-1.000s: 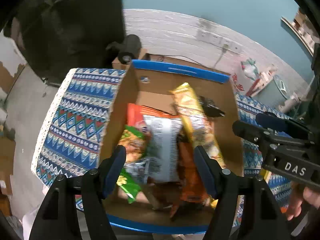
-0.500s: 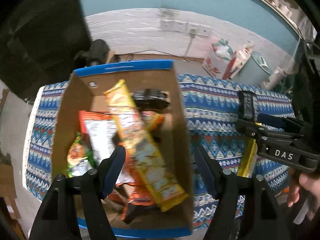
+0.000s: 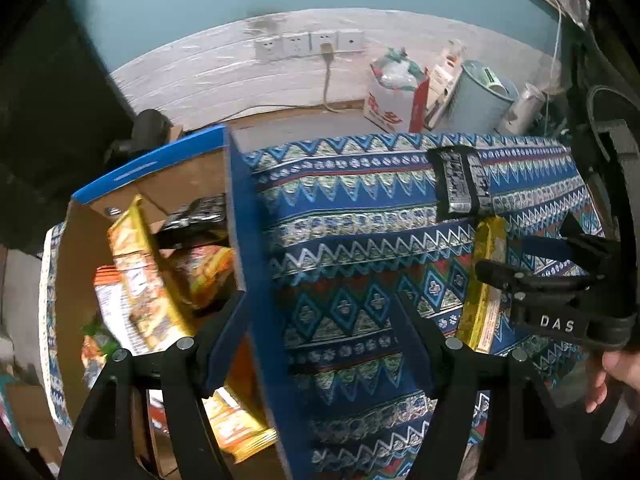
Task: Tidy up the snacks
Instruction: 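Move both grippers back toward the remaining bars on the cloth, then grasp the black bag with the left gripper while the right gripper grasps the gold bar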
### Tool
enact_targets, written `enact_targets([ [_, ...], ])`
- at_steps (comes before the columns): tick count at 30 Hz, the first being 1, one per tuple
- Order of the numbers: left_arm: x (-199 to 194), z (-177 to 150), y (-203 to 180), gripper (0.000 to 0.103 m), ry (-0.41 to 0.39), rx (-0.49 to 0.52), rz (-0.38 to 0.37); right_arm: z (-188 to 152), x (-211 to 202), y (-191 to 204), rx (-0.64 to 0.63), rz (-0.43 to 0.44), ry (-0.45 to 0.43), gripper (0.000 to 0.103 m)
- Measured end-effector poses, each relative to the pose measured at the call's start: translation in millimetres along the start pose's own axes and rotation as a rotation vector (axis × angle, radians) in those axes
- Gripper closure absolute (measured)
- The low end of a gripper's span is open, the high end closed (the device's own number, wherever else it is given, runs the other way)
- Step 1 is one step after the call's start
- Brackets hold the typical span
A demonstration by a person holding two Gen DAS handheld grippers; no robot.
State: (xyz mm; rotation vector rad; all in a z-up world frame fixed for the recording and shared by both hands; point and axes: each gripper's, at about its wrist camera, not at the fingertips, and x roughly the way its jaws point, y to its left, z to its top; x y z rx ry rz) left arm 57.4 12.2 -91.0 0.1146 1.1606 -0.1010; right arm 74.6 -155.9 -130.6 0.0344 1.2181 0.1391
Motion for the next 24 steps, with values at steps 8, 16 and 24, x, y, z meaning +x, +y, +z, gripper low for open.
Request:
enact_targets([
  [8, 29.8, -9.5, -28.6, 0.030, 0.083, 0.039, -0.043, -23.8, 28.1, -17.1, 0.067, -0.047, 0.067, 0.030],
  [16, 51.2, -20.8, -45.7, 0.029, 0.104, 0.114, 0.015, -36.0, 56.2, -22.5, 0.104, -0.044, 0.135, 0.030],
  [24, 58.9, -19.5, -52.0, 0.028, 0.134, 0.122, -0.005, -44.7, 64.9, -19.5, 0.059, -0.016, 0.141, 0.058],
])
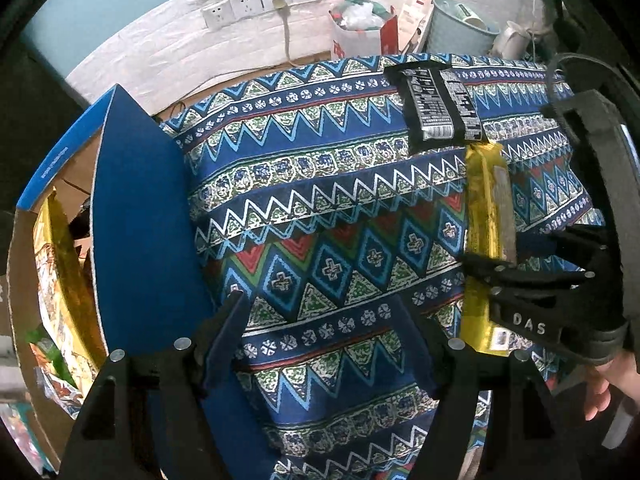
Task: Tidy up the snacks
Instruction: 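Grasp the black bag with the left gripper while the right gripper grasps the gold bar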
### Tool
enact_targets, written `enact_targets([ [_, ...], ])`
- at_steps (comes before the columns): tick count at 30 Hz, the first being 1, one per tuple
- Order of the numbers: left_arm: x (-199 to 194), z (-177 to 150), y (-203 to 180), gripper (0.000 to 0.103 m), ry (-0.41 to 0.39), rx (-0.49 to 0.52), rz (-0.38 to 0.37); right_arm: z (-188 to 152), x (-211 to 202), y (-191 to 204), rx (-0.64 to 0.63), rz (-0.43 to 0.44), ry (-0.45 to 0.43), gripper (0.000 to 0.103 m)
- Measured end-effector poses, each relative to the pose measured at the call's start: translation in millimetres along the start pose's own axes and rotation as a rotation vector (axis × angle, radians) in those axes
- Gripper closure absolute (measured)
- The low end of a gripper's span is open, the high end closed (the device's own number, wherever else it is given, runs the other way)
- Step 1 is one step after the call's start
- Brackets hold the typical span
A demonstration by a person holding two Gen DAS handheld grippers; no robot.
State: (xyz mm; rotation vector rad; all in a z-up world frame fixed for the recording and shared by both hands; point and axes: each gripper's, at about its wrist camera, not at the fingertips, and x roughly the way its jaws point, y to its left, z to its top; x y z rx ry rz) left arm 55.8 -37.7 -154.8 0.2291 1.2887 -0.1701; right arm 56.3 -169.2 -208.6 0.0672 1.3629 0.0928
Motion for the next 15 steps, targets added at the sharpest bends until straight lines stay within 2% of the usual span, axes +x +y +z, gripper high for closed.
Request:
enact_targets([
  [4, -0.1, 5.2, -6.9, 0.028, 0.009, 0.001, -0.018, -3.5, -5.3, -16.0, -0.005, -0.031, -0.015, 0.072],
  [6, -1.7, 8.3, -11.2, 0.028, 0.007, 0.005, -0.019, -4.2, -8.4, -28.7, -0.011, -0.073, -0.030, 0.076],
  [15, 0.7, 33.7, -33.1, 0.028, 0.012, 0.002, -0.036, -5.4, -17.4, -77.2, -0.035, -0.149, -0.076, 0.077],
])
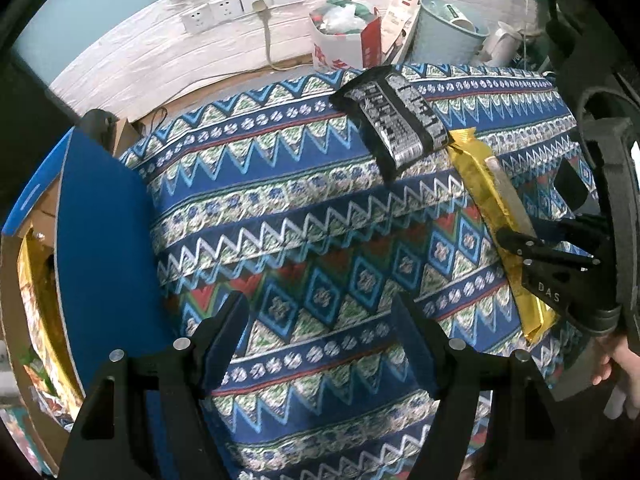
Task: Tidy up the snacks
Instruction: 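Grasp the black bag with the left gripper while the right gripper grasps the gold bar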
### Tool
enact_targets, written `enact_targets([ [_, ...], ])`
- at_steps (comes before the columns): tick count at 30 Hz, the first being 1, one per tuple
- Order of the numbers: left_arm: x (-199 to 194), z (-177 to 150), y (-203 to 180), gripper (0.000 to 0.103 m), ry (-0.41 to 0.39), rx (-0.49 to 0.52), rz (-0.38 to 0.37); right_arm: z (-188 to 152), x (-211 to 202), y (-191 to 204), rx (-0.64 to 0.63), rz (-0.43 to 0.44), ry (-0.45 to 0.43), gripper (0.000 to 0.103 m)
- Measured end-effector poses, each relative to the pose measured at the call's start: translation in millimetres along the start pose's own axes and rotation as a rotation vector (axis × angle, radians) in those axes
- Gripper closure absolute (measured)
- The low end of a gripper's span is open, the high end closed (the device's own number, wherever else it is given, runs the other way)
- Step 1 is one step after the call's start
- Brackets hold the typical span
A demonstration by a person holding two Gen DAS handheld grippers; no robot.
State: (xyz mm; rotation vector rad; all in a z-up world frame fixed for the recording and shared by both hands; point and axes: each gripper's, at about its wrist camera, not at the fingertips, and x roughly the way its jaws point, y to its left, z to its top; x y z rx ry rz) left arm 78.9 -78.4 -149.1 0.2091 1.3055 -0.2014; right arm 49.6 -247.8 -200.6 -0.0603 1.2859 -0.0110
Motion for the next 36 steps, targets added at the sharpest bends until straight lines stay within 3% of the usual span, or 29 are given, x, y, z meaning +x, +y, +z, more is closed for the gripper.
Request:
enact_targets([
  [8, 11.5, 26.9, -11.1, 0.027, 0.005, -0.043, -0.004, 13.1, -2.1, -55.6, 0.017, -0.019, -0.030, 0.077],
  [15, 15.8, 56.9, -21.4, 0.027, -0.008, -0.110, -0.034, 66.9, -3.6, -74.1, -0.078, -0.029, -0.085, 0.076],
  [19, 13.7, 75.4, -28.4, 0.022, -0.039, -0.114, -0.010, 103.8, 10.2, -88.1, -0.104, -0.011, -0.062, 0.077],
  [25, 27.2, 98.0, -38.0, 0.018, -0.041, -0.143, -0.005, 115.4, 23.8, -92.6, -0.147, -0.014, -0.057, 0.077],
  [31, 52.9, 110.2, -40.6, 0.018, -0.004, -0.273, -0.061, 123.7, 37.0, -98.9, -0.150, 0.022, -0.021, 0.075],
  [32, 55.5, 111.9, -41.5, 0.018, -0.002, -0.289, -0.071, 125.5, 41.2, -102.7, -0.144, 0.032, -0.016, 0.074],
  [34, 60.5, 116.8, -43.0, 0.018, -0.001, -0.314, -0.084, 128.0, 47.4, -110.5, -0.126, 0.049, 0.007, 0.055],
  [36, 65.0, 121.8, -43.4, 0.018, 0.000, -0.342, -0.073, 130.9, 51.7, -118.3, -0.111, 0.063, 0.026, 0.049],
])
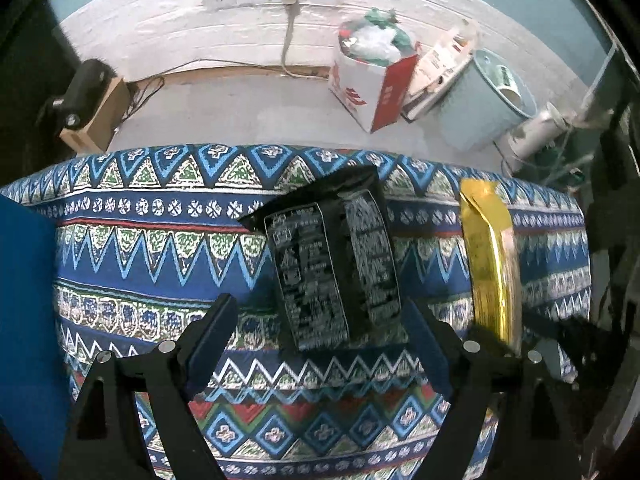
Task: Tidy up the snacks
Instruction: 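Grasp the black bag with the left gripper while the right gripper grasps the gold bar, then lift and carry the black bag and gold bar over the box with both grippers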
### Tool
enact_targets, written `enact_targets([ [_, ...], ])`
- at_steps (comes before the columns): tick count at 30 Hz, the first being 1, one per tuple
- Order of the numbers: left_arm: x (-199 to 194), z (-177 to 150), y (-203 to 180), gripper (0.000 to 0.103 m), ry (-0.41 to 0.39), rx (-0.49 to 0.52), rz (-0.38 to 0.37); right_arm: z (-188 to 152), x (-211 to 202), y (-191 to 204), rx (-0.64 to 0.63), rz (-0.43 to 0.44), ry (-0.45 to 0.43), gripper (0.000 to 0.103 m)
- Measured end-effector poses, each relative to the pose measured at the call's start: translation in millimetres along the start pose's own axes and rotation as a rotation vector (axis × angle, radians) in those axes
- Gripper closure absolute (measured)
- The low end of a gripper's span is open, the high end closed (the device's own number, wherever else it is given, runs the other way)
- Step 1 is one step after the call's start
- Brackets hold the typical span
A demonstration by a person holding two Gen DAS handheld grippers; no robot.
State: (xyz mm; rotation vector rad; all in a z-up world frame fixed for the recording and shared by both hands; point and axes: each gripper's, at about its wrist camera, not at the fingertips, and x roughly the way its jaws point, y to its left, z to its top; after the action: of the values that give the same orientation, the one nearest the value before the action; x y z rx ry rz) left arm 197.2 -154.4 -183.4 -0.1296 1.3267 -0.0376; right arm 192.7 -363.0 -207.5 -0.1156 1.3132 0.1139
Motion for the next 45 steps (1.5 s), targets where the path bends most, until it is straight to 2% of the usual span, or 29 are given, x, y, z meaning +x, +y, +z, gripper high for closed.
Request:
enact_targets([
  [6, 17.7, 6.7, -2.2, 0.017, 0.027, -0.044, 0.032, -0.2, 1.6, -11.4, 0.015, 0.016, -0.008, 0.049],
  [19, 33.0, 13.7, -6.5, 0.016, 0.037, -0.100, 0.013, -3.5, 2.5, 8.6, -0.018, -0.035, -0.029, 0.049],
  [21, 37.2, 14.1, -8.2, 0.016, 0.045, -0.088, 0.026, -3.2, 3.1, 8.2, -0.015, -0.039, -0.034, 0.049],
  [23, 38.4, 12.8, -10.0, 0.016, 0.034, -0.073, 0.032, -5.3, -0.1, 11.1, -0.013, -0.045, -0.048, 0.058],
  [24, 36.8, 10.9, -10.2, 0.019, 0.019, -0.064, 0.026, -5.8, -1.8, 13.6, -0.013, -0.041, -0.054, 0.067],
  [25, 35.2, 8.9, -10.5, 0.026, 0.010, -0.057, 0.025, -8.2, -3.9, 18.4, -0.016, -0.045, -0.057, 0.072],
  [26, 33.3, 6.6, -10.7, 0.033, -0.001, -0.043, 0.032, -9.7, -5.2, 21.4, -0.017, -0.049, -0.060, 0.072],
  [28, 30.9, 2.2, -12.5, 0.038, -0.010, -0.001, 0.037, -11.0, -5.9, 24.9, -0.022, -0.049, -0.065, 0.072],
  [36, 16.4, -16.8, 0.4, 0.038, -0.027, 0.062, 0.059, -14.8, -21.8, 38.0, -0.019, -0.053, -0.081, 0.072],
  [45, -24.0, -36.1, 14.6, 0.038, -0.063, 0.177, 0.097, -17.2, -46.8, 42.7, -0.015, -0.052, -0.104, 0.073],
])
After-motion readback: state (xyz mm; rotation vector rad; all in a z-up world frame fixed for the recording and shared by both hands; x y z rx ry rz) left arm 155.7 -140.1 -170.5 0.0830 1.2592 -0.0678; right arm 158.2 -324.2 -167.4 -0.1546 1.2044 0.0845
